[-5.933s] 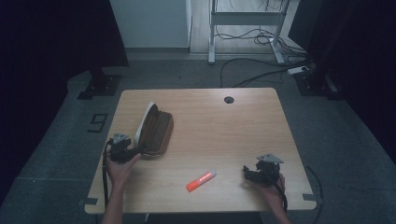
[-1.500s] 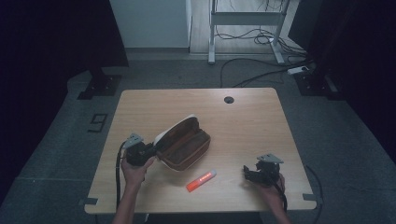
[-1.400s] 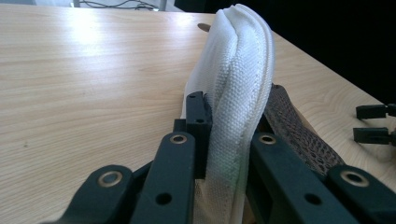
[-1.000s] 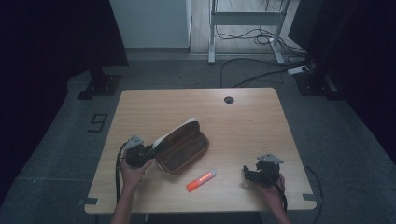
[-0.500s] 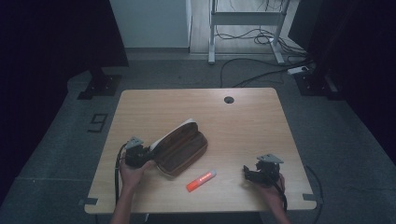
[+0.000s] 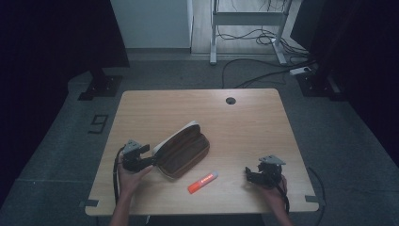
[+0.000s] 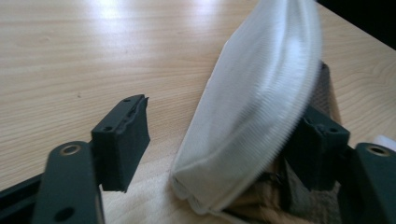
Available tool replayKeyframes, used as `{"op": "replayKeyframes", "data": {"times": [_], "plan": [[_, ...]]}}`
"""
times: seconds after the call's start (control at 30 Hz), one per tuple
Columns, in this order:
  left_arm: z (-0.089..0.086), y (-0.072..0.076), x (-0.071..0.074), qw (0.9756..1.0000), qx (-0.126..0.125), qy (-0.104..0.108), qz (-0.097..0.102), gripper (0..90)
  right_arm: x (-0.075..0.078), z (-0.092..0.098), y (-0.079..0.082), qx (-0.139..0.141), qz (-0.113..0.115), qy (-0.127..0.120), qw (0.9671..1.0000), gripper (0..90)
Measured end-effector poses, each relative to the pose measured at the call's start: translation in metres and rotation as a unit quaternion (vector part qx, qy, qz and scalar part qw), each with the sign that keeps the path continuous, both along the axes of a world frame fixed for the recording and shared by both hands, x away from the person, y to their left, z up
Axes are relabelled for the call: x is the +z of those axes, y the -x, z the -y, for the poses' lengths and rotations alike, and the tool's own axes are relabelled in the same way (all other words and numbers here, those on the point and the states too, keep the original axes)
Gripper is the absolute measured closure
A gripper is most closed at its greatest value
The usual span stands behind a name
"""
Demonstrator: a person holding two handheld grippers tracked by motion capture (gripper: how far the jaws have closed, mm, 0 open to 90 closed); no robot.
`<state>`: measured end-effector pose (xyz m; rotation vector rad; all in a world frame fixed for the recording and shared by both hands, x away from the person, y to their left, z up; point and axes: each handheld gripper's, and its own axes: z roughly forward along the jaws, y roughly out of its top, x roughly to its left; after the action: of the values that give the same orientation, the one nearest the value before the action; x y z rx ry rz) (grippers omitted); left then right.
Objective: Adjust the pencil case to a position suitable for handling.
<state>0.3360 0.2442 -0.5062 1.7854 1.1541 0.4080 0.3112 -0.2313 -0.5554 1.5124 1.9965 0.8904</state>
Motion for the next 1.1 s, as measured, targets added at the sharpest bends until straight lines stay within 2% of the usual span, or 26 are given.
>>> {"op": "replayKeyframes", "data": {"times": [0.23, 0.43, 0.53, 0.6, 0.73, 1.1], "plan": [[-0.005, 0.022, 0.007, 0.9999, 0.007, -0.004, 0.012, 24.1, 0.0, 0.0, 0.0, 0.0, 0.0, 0.0, 1.0, 12.4], [-0.004, 0.038, 0.003, 0.9995, -0.009, 0.026, 0.018, 25.9, 0.0, 0.0, 0.0, 0.0, 0.0, 0.0, 1.0, 12.3], [-0.003, 0.04, 0.002, 0.9997, -0.013, 0.018, 0.011, 26.4, 0.0, 0.0, 0.0, 0.0, 0.0, 0.0, 1.0, 12.3], [-0.003, 0.044, 0.002, 0.9993, -0.013, 0.032, 0.01, 27.3, 0.0, 0.0, 0.0, 0.0, 0.0, 0.0, 1.0, 12.4], [0.001, 0.051, 0.0, 0.999, -0.022, 0.039, 0.007, 30.0, 0.0, 0.0, 0.0, 0.0, 0.0, 0.0, 1.0, 12.5], [0.032, 0.061, -0.003, 0.9982, -0.058, 0.012, 0.004, 32.1, 0.0, -0.001, -0.001, 0.003, 0.001, 0.0, 1.0, 12.6]]}}
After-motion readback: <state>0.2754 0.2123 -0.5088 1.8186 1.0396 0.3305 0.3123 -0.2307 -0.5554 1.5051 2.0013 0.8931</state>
